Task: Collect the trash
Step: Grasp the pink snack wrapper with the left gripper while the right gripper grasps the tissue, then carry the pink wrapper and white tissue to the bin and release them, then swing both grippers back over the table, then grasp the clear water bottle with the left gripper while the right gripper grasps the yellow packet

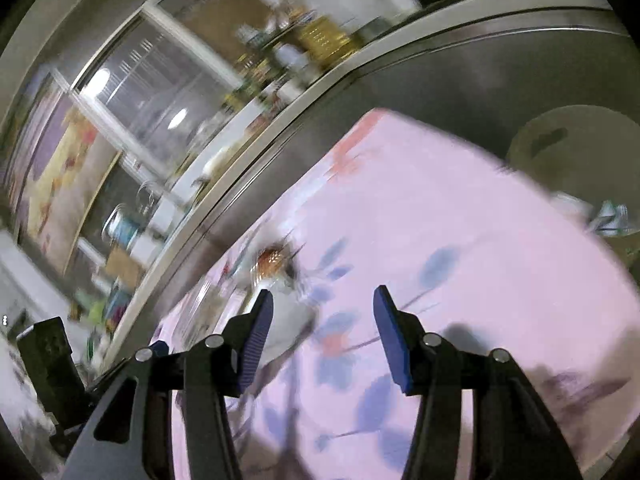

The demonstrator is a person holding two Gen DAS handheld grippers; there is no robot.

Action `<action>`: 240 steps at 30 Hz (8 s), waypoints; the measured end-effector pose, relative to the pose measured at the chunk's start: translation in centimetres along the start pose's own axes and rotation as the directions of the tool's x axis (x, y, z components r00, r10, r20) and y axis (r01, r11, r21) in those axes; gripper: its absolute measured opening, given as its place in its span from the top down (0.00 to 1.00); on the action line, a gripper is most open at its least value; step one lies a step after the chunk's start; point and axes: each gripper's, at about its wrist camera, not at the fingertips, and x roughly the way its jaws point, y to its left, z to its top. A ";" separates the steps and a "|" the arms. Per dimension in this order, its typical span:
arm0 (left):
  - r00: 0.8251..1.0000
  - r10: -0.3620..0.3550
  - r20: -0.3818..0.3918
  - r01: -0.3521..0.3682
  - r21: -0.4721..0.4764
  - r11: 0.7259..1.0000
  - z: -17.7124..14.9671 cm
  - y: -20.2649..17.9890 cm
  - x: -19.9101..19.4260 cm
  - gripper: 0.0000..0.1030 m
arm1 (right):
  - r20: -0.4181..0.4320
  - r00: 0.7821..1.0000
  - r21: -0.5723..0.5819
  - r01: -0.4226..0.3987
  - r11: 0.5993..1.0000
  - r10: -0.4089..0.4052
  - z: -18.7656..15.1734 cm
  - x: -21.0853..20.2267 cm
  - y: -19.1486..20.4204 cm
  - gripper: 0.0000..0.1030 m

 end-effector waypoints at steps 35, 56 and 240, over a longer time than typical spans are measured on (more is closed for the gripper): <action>0.964 0.188 -0.190 -0.241 -0.315 0.918 -9.5 12.8 1.8 0.36 | -0.341 0.940 -0.369 -0.113 0.923 -0.021 -14.6 8.3 12.4 0.07; 0.987 0.065 -0.144 -0.106 -0.294 0.950 -9.2 11.0 0.2 0.79 | -0.278 0.960 -0.145 -0.077 0.986 0.034 -8.7 8.3 6.0 1.00; 0.993 0.012 -0.119 -0.029 -0.141 0.990 -9.6 7.4 0.1 0.62 | -0.525 0.831 -0.144 -0.302 0.942 0.186 -9.1 10.2 9.1 0.53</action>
